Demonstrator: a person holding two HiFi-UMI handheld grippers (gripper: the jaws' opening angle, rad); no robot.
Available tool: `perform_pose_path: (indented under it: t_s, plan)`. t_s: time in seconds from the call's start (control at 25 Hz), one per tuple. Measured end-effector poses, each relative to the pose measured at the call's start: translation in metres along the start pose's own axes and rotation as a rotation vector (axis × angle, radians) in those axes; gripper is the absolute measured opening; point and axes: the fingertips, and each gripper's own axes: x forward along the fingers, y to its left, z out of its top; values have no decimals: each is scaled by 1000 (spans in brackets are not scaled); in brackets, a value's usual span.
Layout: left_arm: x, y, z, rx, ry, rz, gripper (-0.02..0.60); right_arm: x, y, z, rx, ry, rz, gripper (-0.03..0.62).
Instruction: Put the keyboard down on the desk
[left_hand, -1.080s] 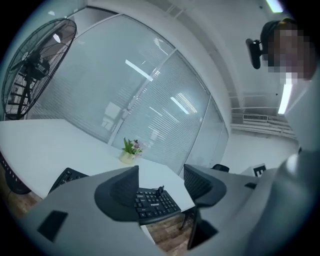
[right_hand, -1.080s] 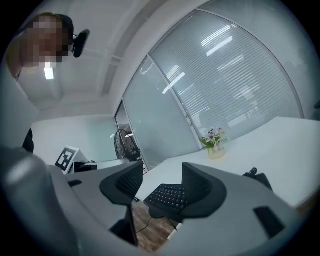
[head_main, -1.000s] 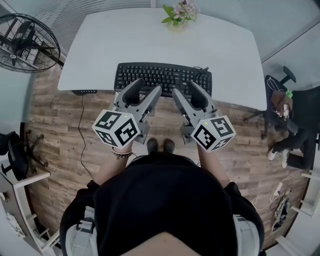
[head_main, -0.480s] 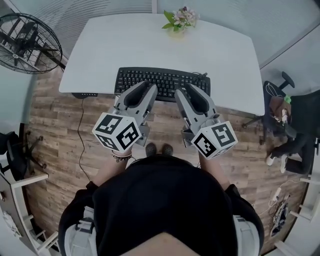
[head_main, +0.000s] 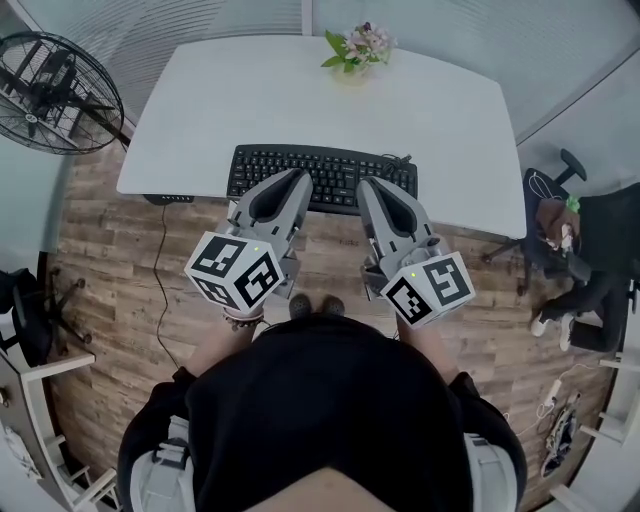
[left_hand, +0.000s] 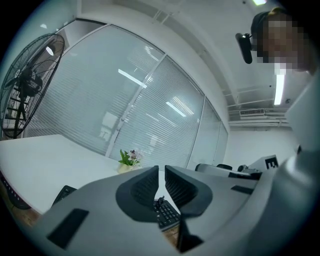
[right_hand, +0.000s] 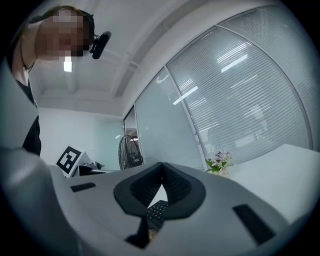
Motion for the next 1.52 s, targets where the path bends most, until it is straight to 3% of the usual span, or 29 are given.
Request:
perform_pose_path:
  t_s: [0.8, 1.52]
  plan:
    - [11, -1, 7, 5, -22, -24, 44, 7, -3, 9, -47, -21, -1, 3]
    - [14, 9, 13, -16, -36, -35, 41, 17, -5, 5, -24, -19, -7, 3]
